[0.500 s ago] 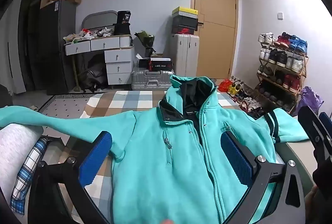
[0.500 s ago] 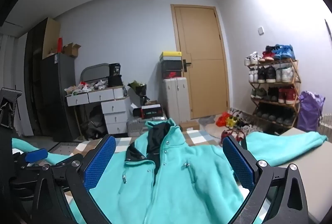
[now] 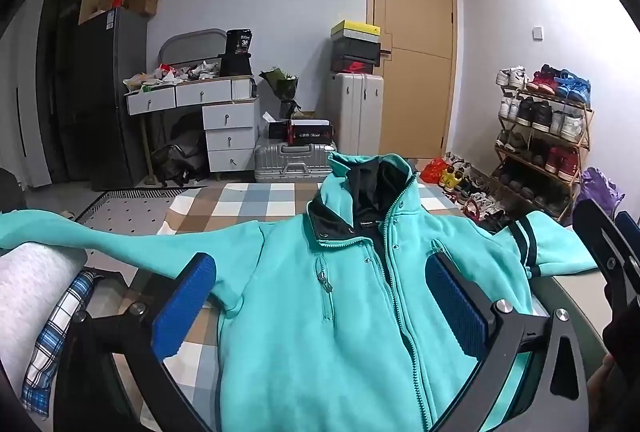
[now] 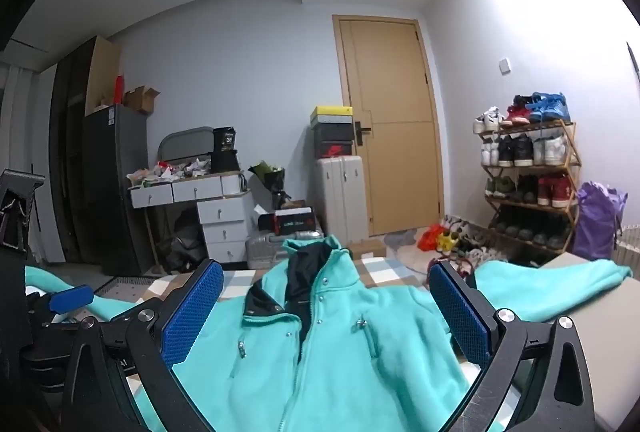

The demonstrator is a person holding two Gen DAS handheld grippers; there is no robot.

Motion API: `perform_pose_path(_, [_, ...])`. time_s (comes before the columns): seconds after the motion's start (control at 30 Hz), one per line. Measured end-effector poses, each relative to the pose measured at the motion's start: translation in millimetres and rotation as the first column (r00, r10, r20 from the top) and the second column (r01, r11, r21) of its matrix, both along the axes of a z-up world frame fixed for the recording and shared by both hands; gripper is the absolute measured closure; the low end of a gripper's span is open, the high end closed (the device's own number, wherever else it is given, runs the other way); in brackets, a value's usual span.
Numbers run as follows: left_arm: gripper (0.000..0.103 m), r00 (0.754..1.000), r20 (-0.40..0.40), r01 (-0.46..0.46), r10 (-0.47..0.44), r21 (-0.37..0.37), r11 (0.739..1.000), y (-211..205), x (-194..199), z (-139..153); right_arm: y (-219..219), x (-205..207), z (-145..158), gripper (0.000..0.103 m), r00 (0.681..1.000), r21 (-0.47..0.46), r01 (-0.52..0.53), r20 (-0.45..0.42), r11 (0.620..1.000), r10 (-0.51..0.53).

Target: Fold large clothes

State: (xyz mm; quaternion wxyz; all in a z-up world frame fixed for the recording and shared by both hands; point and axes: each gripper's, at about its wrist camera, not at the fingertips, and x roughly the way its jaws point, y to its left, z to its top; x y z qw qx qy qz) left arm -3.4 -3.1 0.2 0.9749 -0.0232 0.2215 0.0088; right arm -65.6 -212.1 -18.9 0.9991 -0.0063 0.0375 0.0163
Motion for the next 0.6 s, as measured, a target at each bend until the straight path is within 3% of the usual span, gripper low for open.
perform_pose_path(0.6, [0.001,1.000,0.005,0.021,-0.021,0.005,1.000,-1.5,-2.1,4.2,2.6,1.0,-5.7,0.000,1.000,-0.008,-0.011,0.007,1.000,0.011])
